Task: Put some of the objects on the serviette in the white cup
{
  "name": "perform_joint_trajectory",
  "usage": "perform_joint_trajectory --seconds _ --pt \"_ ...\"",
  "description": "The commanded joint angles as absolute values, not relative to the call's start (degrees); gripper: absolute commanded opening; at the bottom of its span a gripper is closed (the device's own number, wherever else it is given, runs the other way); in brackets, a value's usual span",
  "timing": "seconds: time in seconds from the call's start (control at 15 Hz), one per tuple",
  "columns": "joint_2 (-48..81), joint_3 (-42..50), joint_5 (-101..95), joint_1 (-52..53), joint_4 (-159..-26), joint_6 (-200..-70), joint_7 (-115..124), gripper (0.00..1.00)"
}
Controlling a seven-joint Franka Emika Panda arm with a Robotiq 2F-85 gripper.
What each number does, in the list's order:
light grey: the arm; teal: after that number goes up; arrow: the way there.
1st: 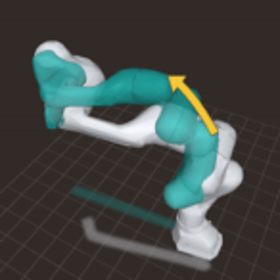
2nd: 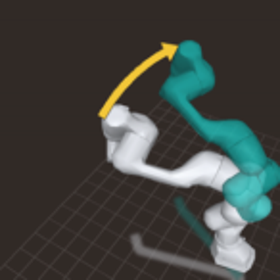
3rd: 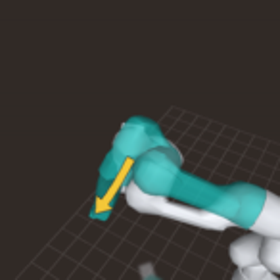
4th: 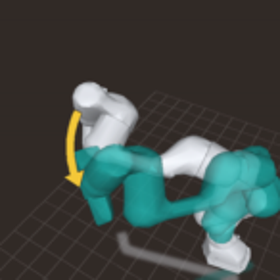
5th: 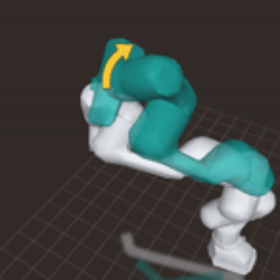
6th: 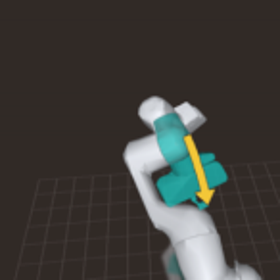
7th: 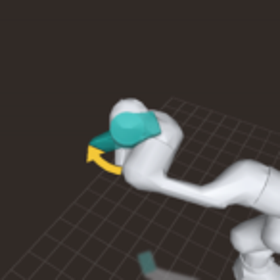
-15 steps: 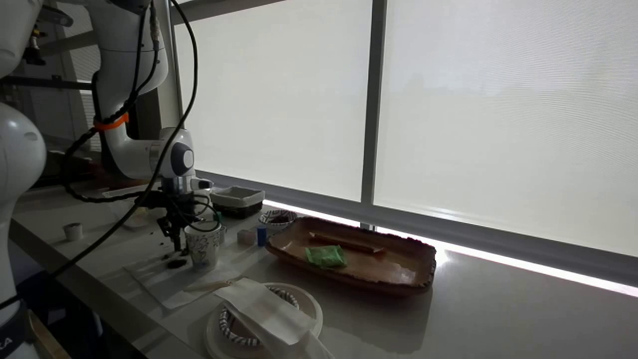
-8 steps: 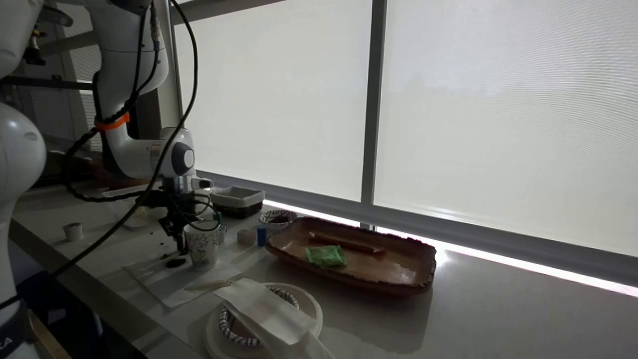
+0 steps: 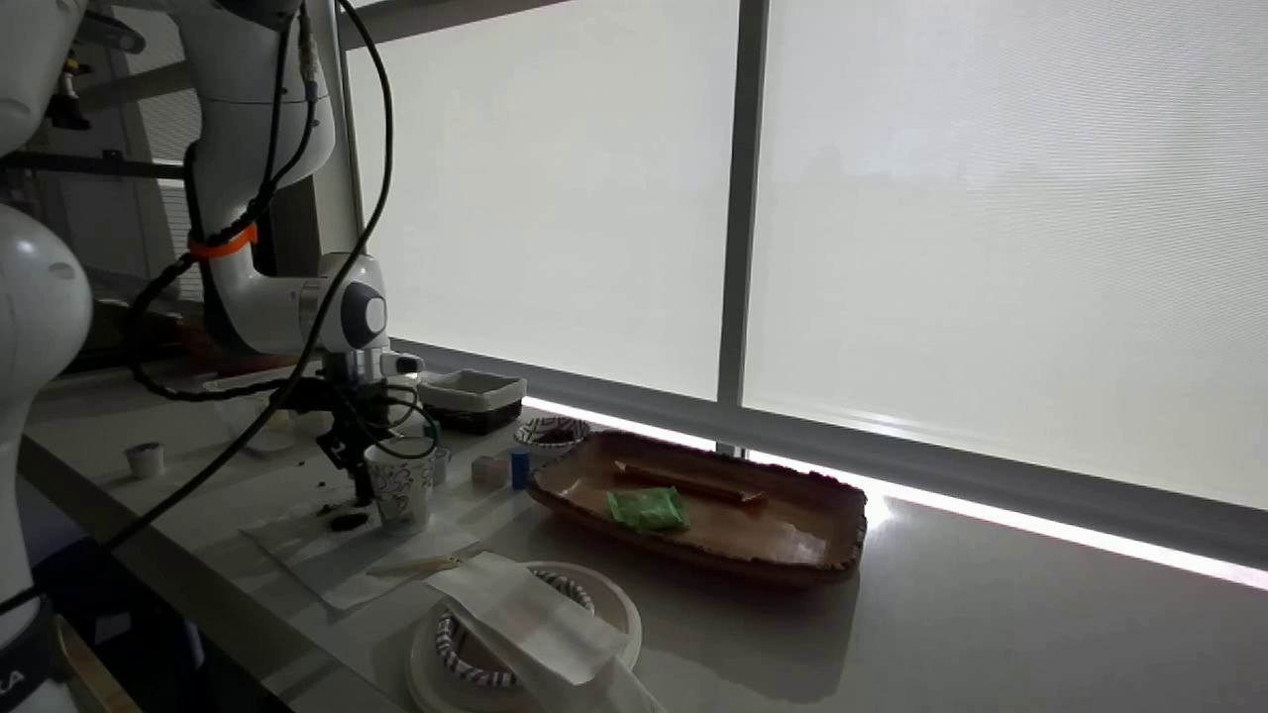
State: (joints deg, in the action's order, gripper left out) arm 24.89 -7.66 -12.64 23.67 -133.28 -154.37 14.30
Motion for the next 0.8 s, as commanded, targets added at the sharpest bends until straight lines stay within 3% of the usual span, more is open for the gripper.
perform_joint_trajectory --seconds 0.0,0.73 --pt "25.48 -6.93 -13.44 24.66 -133.24 -155.59 15.31 0.11" --pt "22.75 -4.73 -17.01 27.7 -133.28 -153.97 19.39 0.05"
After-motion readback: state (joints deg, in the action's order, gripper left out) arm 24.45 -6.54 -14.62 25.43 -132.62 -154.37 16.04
